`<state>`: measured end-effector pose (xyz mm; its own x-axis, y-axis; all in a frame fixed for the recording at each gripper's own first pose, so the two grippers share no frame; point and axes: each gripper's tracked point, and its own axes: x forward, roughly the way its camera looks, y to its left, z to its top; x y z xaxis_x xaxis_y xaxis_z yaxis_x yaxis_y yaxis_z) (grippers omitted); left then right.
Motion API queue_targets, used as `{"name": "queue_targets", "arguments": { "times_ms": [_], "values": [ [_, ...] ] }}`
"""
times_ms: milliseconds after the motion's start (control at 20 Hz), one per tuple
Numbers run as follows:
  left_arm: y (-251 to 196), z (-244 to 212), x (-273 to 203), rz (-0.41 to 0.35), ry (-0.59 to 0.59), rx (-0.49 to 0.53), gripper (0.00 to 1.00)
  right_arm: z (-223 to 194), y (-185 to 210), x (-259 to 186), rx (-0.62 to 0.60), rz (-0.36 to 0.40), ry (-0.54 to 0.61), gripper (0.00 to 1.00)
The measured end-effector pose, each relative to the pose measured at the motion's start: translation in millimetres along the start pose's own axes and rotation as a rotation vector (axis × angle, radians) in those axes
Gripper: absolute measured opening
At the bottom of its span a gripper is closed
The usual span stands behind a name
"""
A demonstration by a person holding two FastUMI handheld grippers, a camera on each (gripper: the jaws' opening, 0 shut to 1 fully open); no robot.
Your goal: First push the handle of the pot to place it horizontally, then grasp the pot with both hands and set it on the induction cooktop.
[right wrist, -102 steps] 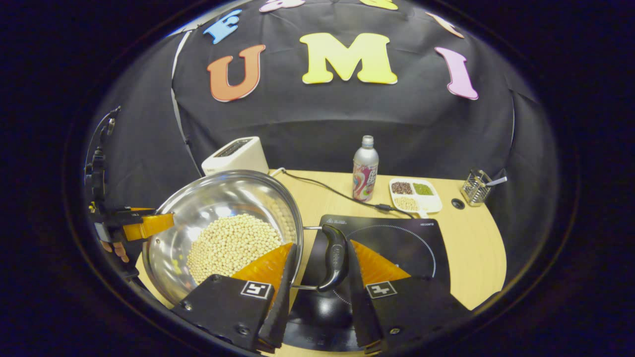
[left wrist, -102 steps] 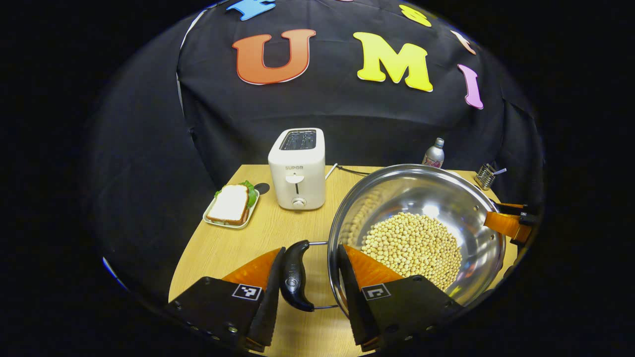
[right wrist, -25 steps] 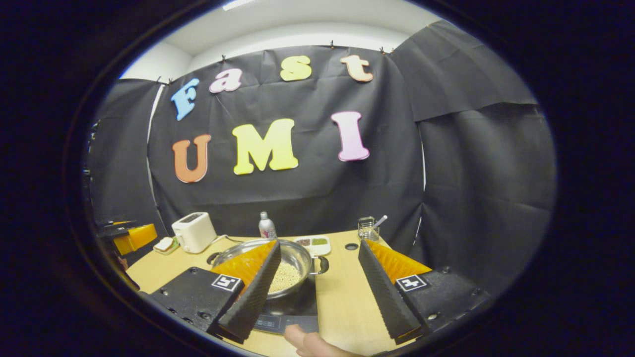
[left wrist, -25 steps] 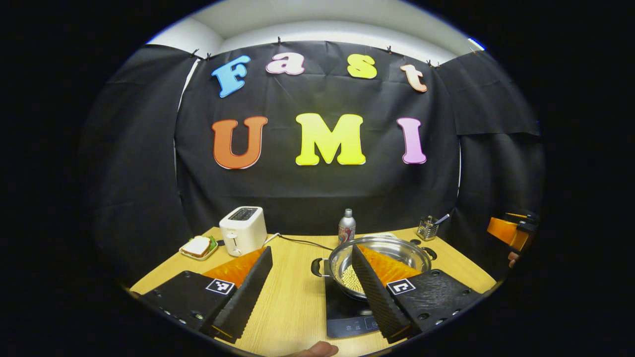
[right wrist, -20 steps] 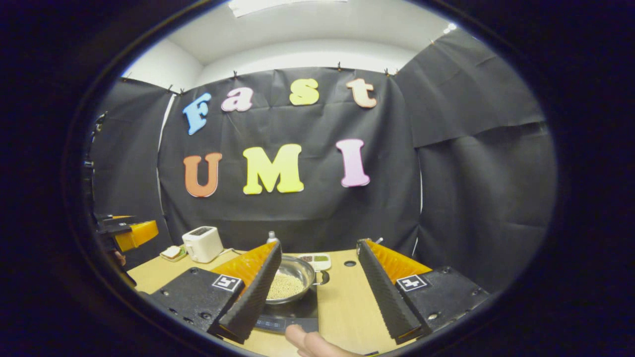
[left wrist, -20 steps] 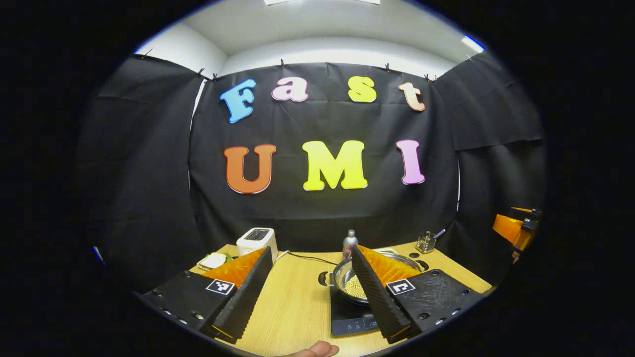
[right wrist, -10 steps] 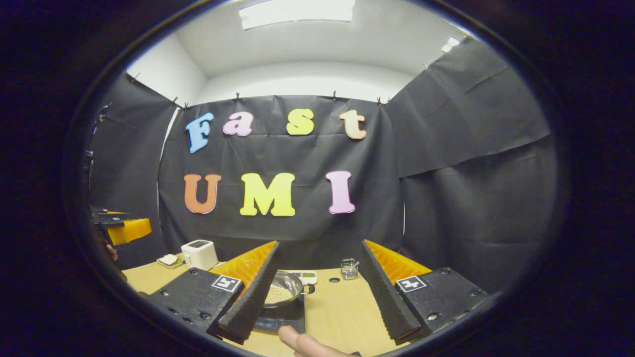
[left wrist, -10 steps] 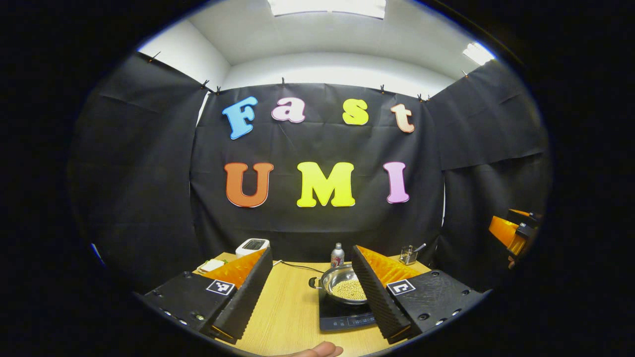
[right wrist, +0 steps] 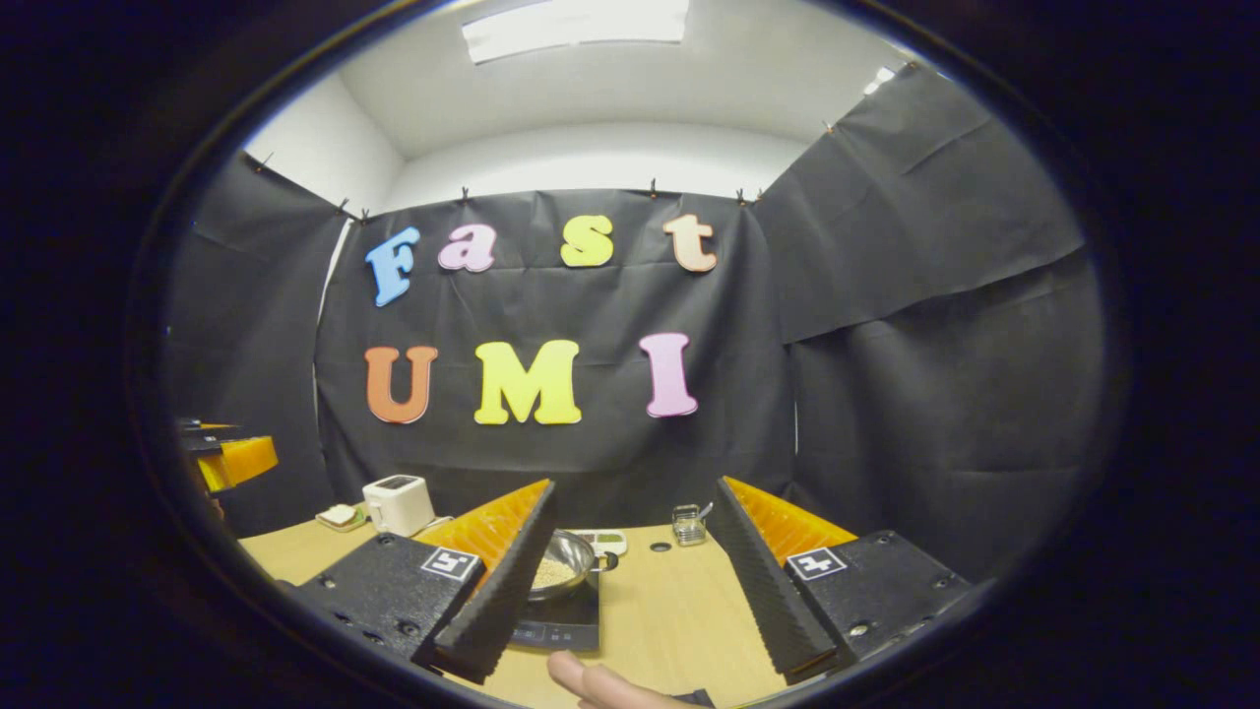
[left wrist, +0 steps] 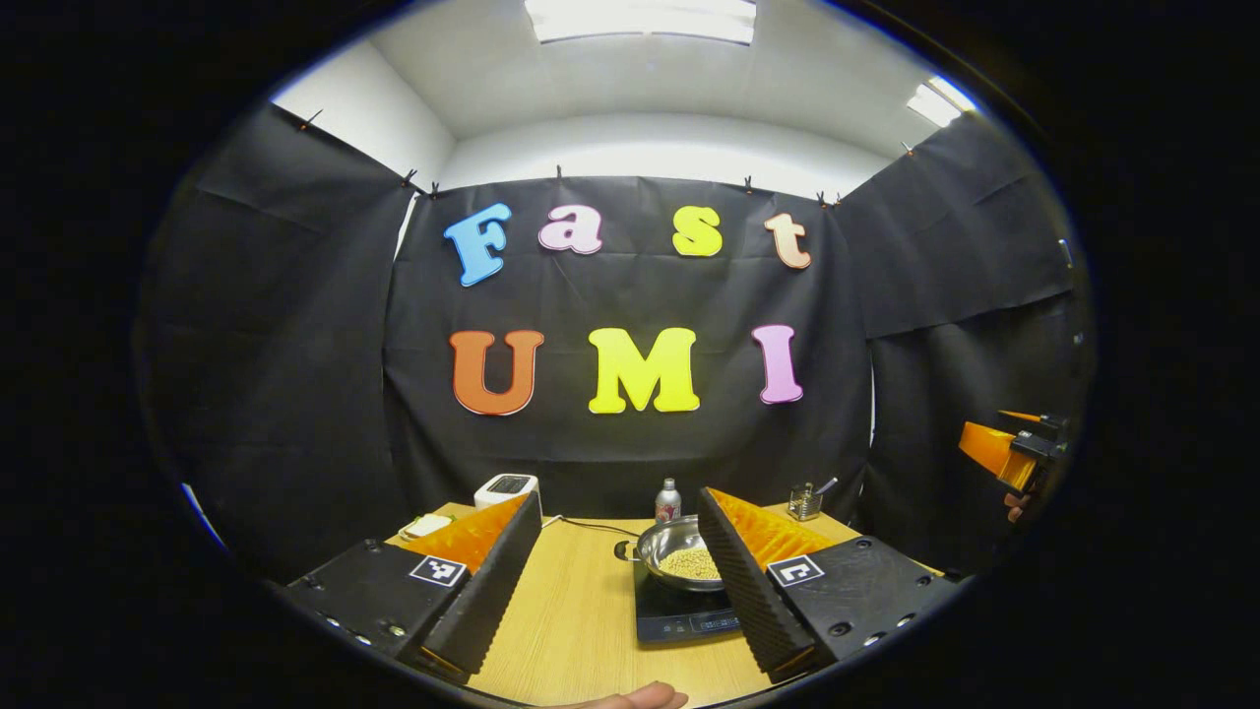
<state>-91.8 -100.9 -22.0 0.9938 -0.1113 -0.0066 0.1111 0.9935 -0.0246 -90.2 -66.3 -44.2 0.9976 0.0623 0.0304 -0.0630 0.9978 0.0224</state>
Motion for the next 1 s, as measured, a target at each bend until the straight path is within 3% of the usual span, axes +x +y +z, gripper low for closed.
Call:
{"name": "queue_targets", "arguments": {
  "times_ms": [1000],
  "values": [
    [5, -20, 0, 0.004, 0.016, 0.044, 0.95, 3, 8, -9, 0.016, 0.05, -0.03, 0.97]
  ]
}}
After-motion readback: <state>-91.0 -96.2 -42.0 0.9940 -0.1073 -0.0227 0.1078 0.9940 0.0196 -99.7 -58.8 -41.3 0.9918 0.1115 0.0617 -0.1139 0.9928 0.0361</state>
